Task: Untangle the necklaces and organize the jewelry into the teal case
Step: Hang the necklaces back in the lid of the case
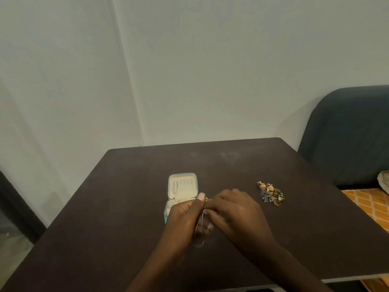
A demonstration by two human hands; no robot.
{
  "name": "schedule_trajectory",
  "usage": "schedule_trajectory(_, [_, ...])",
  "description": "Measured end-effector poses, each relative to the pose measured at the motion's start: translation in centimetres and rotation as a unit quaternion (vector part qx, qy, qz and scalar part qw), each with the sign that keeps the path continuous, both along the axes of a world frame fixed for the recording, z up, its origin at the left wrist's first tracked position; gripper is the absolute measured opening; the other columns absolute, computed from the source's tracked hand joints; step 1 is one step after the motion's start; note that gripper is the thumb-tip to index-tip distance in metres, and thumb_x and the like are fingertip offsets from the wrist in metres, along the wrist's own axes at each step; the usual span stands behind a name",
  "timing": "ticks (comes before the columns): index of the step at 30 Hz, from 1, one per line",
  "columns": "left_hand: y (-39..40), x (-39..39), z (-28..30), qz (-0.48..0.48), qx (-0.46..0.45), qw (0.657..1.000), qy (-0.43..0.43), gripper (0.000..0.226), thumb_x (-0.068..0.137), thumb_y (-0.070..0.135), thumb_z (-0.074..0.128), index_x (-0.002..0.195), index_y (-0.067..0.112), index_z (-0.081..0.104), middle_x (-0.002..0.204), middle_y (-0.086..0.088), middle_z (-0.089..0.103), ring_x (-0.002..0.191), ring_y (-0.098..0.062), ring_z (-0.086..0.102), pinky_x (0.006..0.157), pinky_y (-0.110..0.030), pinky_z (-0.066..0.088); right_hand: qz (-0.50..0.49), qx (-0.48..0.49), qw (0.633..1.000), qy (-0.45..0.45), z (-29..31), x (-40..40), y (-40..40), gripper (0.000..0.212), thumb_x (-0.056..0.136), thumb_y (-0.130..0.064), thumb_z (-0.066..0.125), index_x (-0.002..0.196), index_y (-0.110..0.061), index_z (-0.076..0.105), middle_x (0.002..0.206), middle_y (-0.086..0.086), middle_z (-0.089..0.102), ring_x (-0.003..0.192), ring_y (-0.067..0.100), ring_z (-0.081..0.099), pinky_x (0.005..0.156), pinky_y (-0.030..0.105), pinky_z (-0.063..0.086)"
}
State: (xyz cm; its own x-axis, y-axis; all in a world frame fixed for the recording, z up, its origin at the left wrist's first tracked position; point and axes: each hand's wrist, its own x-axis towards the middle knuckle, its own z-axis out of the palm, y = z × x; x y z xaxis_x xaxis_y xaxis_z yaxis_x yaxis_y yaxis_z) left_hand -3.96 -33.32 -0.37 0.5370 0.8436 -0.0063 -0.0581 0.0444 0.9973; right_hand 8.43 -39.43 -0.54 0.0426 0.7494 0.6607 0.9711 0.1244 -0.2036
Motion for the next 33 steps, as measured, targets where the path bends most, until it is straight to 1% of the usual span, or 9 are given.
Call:
schedule_trajectory(6, [0.3, 0.0, 0.1, -0.004, 0.049, 0.999, 0.022, 0.04, 0.091, 0.032, 0.051, 0.066, 0.006, 0.068, 0.052, -0.005, 0.057, 0.046, -0.011, 0.047, 0.044, -0.019, 0.039, -0.016, 0.019, 0.999, 0.048, 0.5, 0.8, 0.1, 0.02, 0.084, -0.04, 0.05, 0.087, -0.031, 0.067, 0.078, -0.014, 0.062, 0.07, 0.01, 0.054, 0.057, 0.027, 0.044])
schedule_trajectory(12, [0.5, -0.2, 0.2, -0.058, 0.175, 0.983, 0.022, 0.042, 0.089, 0.03, 0.061, 0.062, -0.002, 0.06, 0.053, -0.003, 0.055, 0.051, -0.008, 0.049, 0.054, -0.018, 0.04, -0.019, 0.036, 0.998, 0.044, 0.5, 1.6, 0.0, 0.026, 0.087, -0.036, 0.047, 0.094, -0.028, 0.07, 0.081, -0.009, 0.065, 0.071, 0.015, 0.057, 0.059, 0.028, 0.046])
schedule_trajectory(17, [0.4, -0.2, 0.3, -0.062, 0.13, 0.99, -0.01, 0.023, 0.089, 0.021, 0.059, 0.079, 0.002, 0.068, 0.061, 0.0, 0.061, 0.056, -0.007, 0.054, 0.058, -0.021, 0.046, 0.011, -0.008, 0.994, 0.111, 0.2, 1.6, 0.2, 0.027, 0.087, -0.033, 0.047, 0.101, -0.028, 0.07, 0.091, -0.013, 0.066, 0.083, 0.008, 0.06, 0.07, 0.022, 0.046])
schedule_trajectory(19, [0.3, -0.3, 0.6, -0.053, 0.092, 0.994, -0.029, 0.019, 0.09, 0.015, 0.055, 0.082, 0.004, 0.069, 0.062, 0.0, 0.062, 0.056, -0.007, 0.054, 0.057, -0.02, 0.046, 0.1, -0.054, 0.946, 0.305, 0.2, 1.1, 0.1, 0.025, 0.086, -0.024, 0.051, 0.103, -0.025, 0.069, 0.094, -0.012, 0.069, 0.089, 0.002, 0.063, 0.076, 0.018, 0.048])
schedule_trajectory(21, [0.5, -0.3, 0.8, -0.037, 0.049, 0.997, -0.047, 0.02, 0.09, 0.013, 0.054, 0.081, 0.005, 0.069, 0.061, -0.004, 0.062, 0.054, -0.01, 0.055, 0.055, -0.021, 0.046, 0.209, -0.129, 0.826, 0.507, 0.4, 0.2, -0.2, 0.028, 0.084, -0.003, 0.05, 0.103, -0.014, 0.069, 0.084, -0.004, 0.068, 0.08, 0.007, 0.064, 0.074, 0.018, 0.049])
schedule_trajectory(22, [0.6, -0.4, 0.8, -0.034, 0.038, 0.997, -0.054, 0.021, 0.09, 0.014, 0.054, 0.079, 0.006, 0.07, 0.061, -0.006, 0.062, 0.053, -0.012, 0.055, 0.055, -0.022, 0.047, 0.238, -0.147, 0.77, 0.574, 0.3, -0.1, -0.1, 0.028, 0.082, -0.001, 0.05, 0.102, -0.007, 0.068, 0.079, 0.003, 0.064, 0.074, 0.011, 0.061, 0.071, 0.02, 0.049])
schedule_trajectory(24, [0.7, -0.5, 0.9, -0.035, 0.032, 0.997, -0.063, 0.023, 0.088, 0.016, 0.055, 0.073, 0.009, 0.069, 0.06, -0.008, 0.06, 0.053, -0.016, 0.055, 0.056, -0.026, 0.048, 0.248, -0.149, 0.714, 0.638, 0.0, -0.6, -0.1, 0.024, 0.079, -0.006, 0.053, 0.099, 0.0, 0.068, 0.075, 0.008, 0.061, 0.071, 0.017, 0.058, 0.069, 0.024, 0.05])
schedule_trajectory(27, [0.7, -0.5, 0.9, -0.03, 0.035, 0.997, -0.058, 0.024, 0.09, 0.016, 0.055, 0.071, 0.003, 0.064, 0.058, -0.009, 0.057, 0.051, -0.015, 0.054, 0.054, -0.024, 0.048, 0.227, -0.147, 0.698, 0.663, -0.1, -0.8, -0.1, 0.015, 0.084, -0.009, 0.063, 0.095, -0.004, 0.071, 0.075, 0.009, 0.065, 0.074, 0.022, 0.061, 0.074, 0.03, 0.053])
schedule_trajectory(33, [0.7, -0.4, 0.5, -0.028, 0.009, 0.998, -0.05, 0.023, 0.088, 0.018, 0.056, 0.076, 0.0, 0.065, 0.056, -0.006, 0.057, 0.049, -0.013, 0.054, 0.052, -0.022, 0.047, 0.189, -0.175, 0.734, 0.628, 0.1, -0.7, -0.2, 0.013, 0.085, -0.014, 0.06, 0.08, -0.005, 0.067, 0.075, 0.01, 0.068, 0.072, 0.018, 0.063, 0.074, 0.032, 0.049])
